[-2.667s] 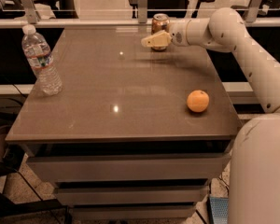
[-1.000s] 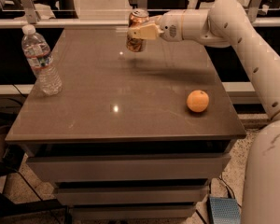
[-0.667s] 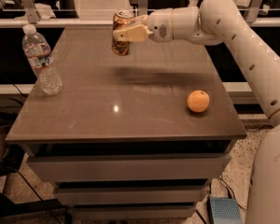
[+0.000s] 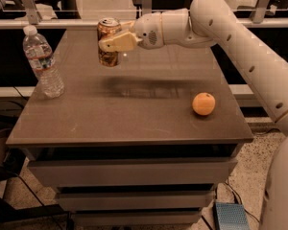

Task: Move orange can near water bottle

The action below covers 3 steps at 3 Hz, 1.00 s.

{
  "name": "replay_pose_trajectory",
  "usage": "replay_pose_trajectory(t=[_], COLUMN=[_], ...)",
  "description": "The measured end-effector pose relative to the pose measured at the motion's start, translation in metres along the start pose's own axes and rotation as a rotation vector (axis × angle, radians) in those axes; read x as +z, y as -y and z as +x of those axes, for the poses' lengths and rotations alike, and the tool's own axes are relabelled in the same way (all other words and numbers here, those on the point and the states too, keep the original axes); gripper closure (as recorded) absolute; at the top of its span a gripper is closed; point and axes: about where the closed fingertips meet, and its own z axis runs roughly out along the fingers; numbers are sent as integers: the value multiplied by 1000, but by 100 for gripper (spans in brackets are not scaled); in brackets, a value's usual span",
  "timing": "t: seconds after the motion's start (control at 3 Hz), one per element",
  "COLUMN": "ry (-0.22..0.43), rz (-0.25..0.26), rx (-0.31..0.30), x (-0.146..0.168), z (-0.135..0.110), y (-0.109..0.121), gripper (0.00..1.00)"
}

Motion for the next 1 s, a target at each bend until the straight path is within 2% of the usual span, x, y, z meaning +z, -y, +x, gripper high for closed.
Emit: replay_pose_trajectory(t=[0.33, 1.0], ry=[-12, -36], rz=[-12, -117], rx=[-2, 10], x=[0, 61], z=[-3, 7], y=[2, -10], gripper=[100, 100])
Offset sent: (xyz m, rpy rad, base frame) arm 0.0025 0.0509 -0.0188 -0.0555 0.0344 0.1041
